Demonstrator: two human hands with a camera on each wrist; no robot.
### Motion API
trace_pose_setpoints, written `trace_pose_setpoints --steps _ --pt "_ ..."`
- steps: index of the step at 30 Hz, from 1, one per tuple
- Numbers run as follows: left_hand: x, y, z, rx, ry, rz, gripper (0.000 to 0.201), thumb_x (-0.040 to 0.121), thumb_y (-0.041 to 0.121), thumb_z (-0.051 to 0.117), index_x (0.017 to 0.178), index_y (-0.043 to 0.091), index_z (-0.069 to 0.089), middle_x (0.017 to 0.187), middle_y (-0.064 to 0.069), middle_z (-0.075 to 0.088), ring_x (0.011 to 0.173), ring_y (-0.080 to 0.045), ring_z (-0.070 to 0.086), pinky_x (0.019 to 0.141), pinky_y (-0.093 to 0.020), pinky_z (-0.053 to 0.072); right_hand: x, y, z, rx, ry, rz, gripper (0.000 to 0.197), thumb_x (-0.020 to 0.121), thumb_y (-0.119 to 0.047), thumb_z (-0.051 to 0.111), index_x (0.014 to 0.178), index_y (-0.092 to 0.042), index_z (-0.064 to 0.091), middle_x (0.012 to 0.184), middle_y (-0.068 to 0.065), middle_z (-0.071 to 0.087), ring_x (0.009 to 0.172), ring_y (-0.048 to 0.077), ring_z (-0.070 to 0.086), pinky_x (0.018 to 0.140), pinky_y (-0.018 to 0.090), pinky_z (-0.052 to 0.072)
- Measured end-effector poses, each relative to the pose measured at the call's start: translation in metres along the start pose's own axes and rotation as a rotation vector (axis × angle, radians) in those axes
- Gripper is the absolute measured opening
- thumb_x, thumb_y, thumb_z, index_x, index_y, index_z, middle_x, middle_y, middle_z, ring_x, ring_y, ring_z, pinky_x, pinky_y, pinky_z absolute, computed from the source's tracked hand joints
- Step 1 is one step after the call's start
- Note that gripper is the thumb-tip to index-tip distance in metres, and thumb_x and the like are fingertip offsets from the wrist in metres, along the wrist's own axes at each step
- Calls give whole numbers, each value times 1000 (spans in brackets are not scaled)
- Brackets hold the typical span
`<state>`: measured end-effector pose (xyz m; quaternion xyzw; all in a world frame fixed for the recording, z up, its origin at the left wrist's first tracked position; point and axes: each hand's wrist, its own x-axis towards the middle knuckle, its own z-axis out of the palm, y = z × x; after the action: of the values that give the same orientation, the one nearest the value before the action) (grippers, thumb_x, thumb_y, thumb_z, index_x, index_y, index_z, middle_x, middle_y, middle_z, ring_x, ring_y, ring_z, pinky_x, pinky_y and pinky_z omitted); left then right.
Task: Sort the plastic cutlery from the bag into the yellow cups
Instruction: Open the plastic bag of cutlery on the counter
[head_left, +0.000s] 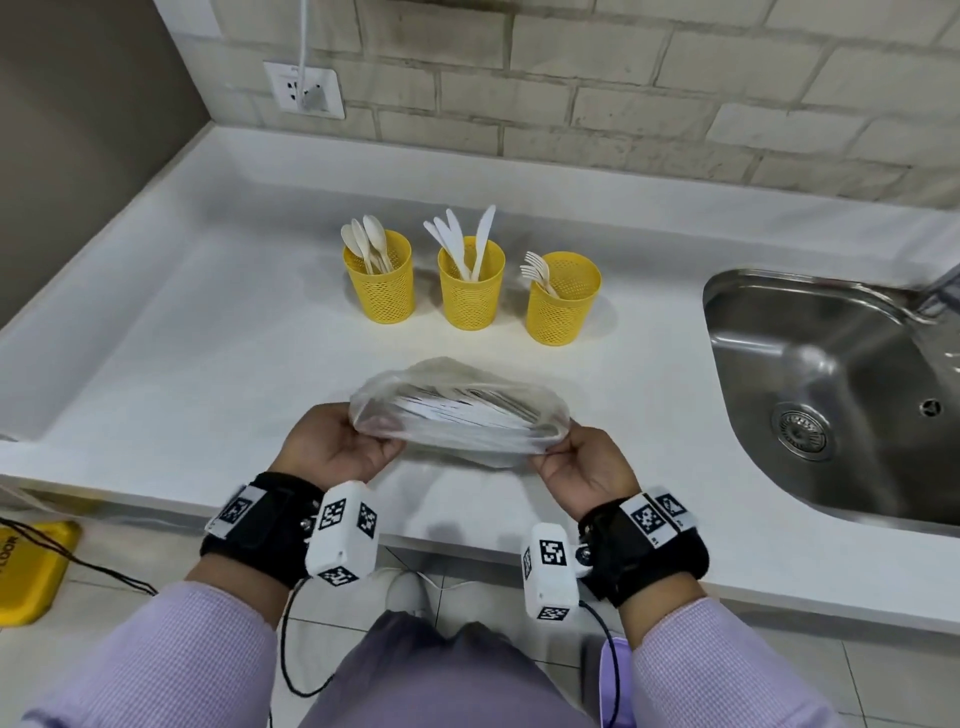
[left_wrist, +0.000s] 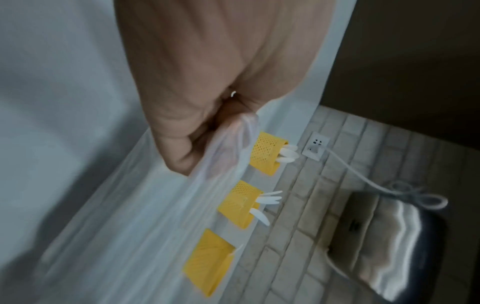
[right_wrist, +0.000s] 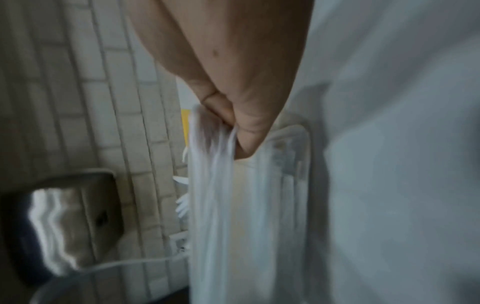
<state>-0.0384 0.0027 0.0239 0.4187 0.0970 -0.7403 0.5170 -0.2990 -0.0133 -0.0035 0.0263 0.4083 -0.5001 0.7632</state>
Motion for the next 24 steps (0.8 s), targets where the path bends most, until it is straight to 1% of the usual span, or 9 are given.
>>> trace_pose_setpoints --steps 1,3,6,7,10,14,18,21,24 --pt "-1 -3 2 41 12 2 36 66 -15 58 100 -5 67 89 -18 73 83 -21 60 105 -26 42 2 1 -2 -4 27 -8 43 56 17 58 95 2 67 76 12 58 64 20 56 71 28 51" --pt "-5 -7 5 195 57 51 17 90 10 48 96 4 64 82 -12 67 72 -22 58 87 -30 47 0 -1 -4 -80 26 -25 32 61 10 53 88 -7 57 72 8 48 57 20 52 58 29 52" --pt "-5 -9 4 675 279 331 34 95 45 56 115 18 55 101 -6 64 87 -25 64 83 -40 52 -10 -5 1 -437 78 -118 9 79 -13 57 87 -11 55 81 8 53 71 26 57 61 34 56" --pt "-5 -10 4 873 349 458 43 93 51 60 124 21 53 111 -7 64 97 -26 64 89 -42 53 -9 -5 2 -605 120 -167 25 77 -26 63 97 -13 58 91 7 58 81 29 62 67 40 59" --pt "3 -12 3 1347 367 740 59 89 52 71 135 22 52 117 -5 61 105 -23 61 90 -37 49 -2 -1 5 -1060 253 -340 64 66 -55 71 120 -24 55 114 6 63 103 28 67 91 52 58" --pt "15 -14 10 1677 345 952 24 100 31 61 115 14 67 107 -8 72 99 -31 65 85 -36 50 5 1 7 -1345 271 -650 25 94 -35 67 107 -14 66 107 11 66 96 26 64 86 33 50" --pt "15 -8 22 1554 330 1017 30 106 15 43 103 13 73 102 1 72 92 -21 62 78 -26 40 3 -1 15 -1392 161 -823 22 103 -25 57 87 -11 66 84 4 67 81 22 59 76 31 45" --pt "20 4 28 1041 258 805 31 107 23 48 91 15 73 92 5 67 78 -12 56 74 -26 40 8 -6 20 -1029 118 -628 31 104 -23 55 76 -14 61 68 -4 57 69 16 51 71 30 43" --pt "24 11 27 655 220 484 33 104 37 58 79 17 68 82 2 59 58 -12 46 58 -24 38 19 -10 22 -777 172 -356 27 105 -28 52 81 -17 60 80 2 60 83 23 56 80 37 48"
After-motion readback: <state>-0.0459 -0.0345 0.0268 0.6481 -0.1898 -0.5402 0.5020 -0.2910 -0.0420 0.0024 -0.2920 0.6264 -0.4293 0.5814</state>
